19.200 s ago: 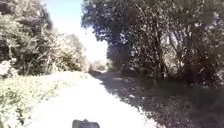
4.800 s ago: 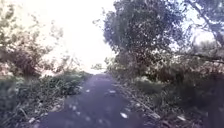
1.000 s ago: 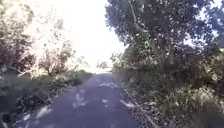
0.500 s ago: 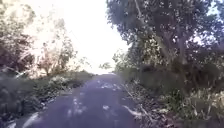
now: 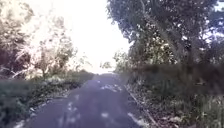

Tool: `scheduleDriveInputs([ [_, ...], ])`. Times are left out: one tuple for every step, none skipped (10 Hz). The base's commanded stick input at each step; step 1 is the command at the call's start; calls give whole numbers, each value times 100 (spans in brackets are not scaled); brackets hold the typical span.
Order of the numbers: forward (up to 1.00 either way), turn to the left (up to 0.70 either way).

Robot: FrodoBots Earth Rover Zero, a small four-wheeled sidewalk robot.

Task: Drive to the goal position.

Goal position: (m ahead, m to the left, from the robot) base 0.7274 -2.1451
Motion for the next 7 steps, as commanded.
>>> scheduleDriveInputs([
  [50, 0],
  [50, 0],
  [50, 0],
  [50, 0],
  [50, 0],
  [50, 0],
  [50, 13],
])
